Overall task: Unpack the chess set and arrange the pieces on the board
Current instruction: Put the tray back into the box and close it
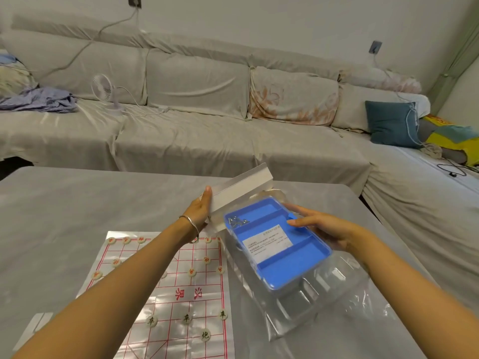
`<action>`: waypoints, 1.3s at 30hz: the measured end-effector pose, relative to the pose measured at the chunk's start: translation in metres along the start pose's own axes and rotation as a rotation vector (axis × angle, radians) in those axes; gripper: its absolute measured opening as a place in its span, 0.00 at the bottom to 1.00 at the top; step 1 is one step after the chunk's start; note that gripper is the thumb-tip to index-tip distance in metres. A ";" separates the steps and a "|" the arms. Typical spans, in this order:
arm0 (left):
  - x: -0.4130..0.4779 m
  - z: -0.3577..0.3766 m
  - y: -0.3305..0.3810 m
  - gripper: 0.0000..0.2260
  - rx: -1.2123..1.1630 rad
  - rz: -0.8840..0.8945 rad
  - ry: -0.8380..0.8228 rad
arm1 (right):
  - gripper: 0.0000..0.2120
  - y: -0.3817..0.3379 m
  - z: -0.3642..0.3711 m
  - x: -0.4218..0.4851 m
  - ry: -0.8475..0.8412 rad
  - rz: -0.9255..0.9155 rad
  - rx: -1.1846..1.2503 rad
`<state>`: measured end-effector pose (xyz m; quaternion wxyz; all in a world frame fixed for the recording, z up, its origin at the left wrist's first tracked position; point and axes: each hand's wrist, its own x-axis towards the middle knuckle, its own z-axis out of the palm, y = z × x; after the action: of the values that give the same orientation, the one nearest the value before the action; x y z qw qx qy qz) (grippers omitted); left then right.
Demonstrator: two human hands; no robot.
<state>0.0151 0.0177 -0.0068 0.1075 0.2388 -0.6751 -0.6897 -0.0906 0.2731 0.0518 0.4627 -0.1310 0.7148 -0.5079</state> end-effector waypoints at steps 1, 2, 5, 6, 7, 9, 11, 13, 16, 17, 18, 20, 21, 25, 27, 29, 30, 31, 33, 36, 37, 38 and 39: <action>0.000 -0.001 0.001 0.23 -0.012 0.003 -0.003 | 0.32 0.000 -0.003 0.001 0.008 -0.004 0.006; 0.000 -0.001 0.003 0.23 -0.012 0.007 -0.004 | 0.32 0.000 -0.004 0.001 0.011 -0.007 0.003; 0.001 0.003 0.006 0.22 -0.002 0.026 0.003 | 0.30 0.001 -0.005 0.002 0.032 -0.005 -0.005; 0.001 0.004 0.007 0.23 -0.007 0.032 0.004 | 0.29 0.001 -0.004 0.002 0.044 -0.005 -0.012; 0.001 0.005 0.007 0.23 -0.009 0.033 0.003 | 0.28 0.001 -0.003 0.003 0.059 -0.003 -0.013; 0.001 0.008 0.006 0.24 0.007 0.034 -0.010 | 0.26 0.000 -0.001 0.003 0.080 0.009 0.004; 0.000 0.014 0.006 0.23 0.014 0.053 -0.032 | 0.26 0.001 0.000 0.005 0.081 0.028 0.024; -0.001 0.019 0.006 0.22 0.027 0.074 -0.049 | 0.21 -0.001 0.003 0.006 0.064 0.055 0.036; -0.002 0.023 0.008 0.21 0.059 0.093 -0.089 | 0.17 -0.005 0.005 0.008 0.089 0.085 0.093; -0.002 0.025 0.008 0.21 0.069 0.095 -0.116 | 0.17 -0.007 0.006 0.009 0.102 0.080 0.128; -0.004 0.027 0.011 0.20 0.077 0.093 -0.148 | 0.17 -0.008 0.007 0.009 0.115 0.059 0.194; -0.005 0.031 0.017 0.19 0.066 0.087 -0.156 | 0.22 -0.007 0.001 0.010 0.134 -0.030 0.374; -0.006 0.032 0.022 0.19 0.033 0.067 -0.131 | 0.28 -0.006 -0.004 0.010 0.127 -0.078 0.463; 0.000 0.029 0.029 0.21 0.030 0.029 -0.066 | 0.47 -0.007 -0.017 -0.006 0.079 -0.124 0.434; 0.002 0.028 0.029 0.23 0.055 0.005 -0.059 | 0.58 -0.009 -0.016 -0.014 0.073 -0.188 0.336; 0.003 0.029 0.031 0.26 0.042 -0.030 -0.067 | 0.65 -0.009 -0.013 -0.018 0.051 -0.248 0.168; 0.004 0.028 0.031 0.27 0.041 -0.039 -0.072 | 0.66 -0.010 -0.008 -0.020 0.053 -0.253 0.067; 0.003 0.027 0.034 0.27 0.046 -0.050 -0.078 | 0.65 -0.009 -0.005 -0.018 0.075 -0.255 -0.024; 0.004 0.024 0.040 0.28 0.048 -0.093 -0.105 | 0.54 -0.008 0.000 -0.012 0.186 -0.307 -0.172; -0.002 0.019 0.063 0.26 0.006 -0.196 -0.216 | 0.38 -0.007 0.006 -0.006 0.336 -0.475 -0.295; -0.006 0.017 0.073 0.24 -0.013 -0.224 -0.265 | 0.34 -0.008 0.008 -0.007 0.358 -0.517 -0.275; -0.009 0.016 0.084 0.23 -0.032 -0.254 -0.308 | 0.29 -0.011 0.009 -0.008 0.379 -0.552 -0.231; -0.012 0.015 0.094 0.22 -0.048 -0.287 -0.344 | 0.25 -0.014 0.011 -0.011 0.411 -0.581 -0.189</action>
<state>0.0018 0.0307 0.0876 -0.1029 0.2087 -0.6259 -0.7444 -0.0797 0.2675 0.0687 0.1317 -0.2661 0.7694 -0.5656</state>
